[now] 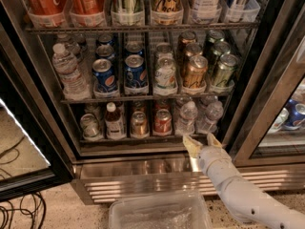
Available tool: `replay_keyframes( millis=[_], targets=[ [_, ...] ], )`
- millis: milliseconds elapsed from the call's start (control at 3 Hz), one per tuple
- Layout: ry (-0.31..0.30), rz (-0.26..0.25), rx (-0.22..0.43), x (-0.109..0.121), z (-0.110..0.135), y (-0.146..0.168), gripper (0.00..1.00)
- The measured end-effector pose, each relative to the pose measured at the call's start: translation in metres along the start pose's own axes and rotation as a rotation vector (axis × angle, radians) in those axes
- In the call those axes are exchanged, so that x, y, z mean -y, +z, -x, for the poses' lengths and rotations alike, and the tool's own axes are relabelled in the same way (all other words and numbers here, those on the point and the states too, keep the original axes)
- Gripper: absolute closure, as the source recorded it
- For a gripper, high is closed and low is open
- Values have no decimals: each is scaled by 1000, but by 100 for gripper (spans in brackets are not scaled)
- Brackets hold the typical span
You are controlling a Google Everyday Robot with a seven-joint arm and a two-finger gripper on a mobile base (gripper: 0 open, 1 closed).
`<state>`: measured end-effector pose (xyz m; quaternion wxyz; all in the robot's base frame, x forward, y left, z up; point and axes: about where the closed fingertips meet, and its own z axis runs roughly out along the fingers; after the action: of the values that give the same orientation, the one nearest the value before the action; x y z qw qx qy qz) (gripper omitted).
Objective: Pick water bottle from bottom shelf of fridge
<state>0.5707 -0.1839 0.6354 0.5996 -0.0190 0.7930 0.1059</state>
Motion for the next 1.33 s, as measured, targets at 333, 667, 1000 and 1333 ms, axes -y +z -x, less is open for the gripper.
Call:
replay_keyframes(
  millis=[333, 667, 1000, 1333],
  targets=[
    [-55, -40, 56, 4, 5, 0, 32],
    [-90, -92, 114, 15, 13, -3, 28],
    [-89, -137, 171, 27, 20, 0, 28],
    [-85, -160, 212, 33, 25, 5, 31]
  ],
)
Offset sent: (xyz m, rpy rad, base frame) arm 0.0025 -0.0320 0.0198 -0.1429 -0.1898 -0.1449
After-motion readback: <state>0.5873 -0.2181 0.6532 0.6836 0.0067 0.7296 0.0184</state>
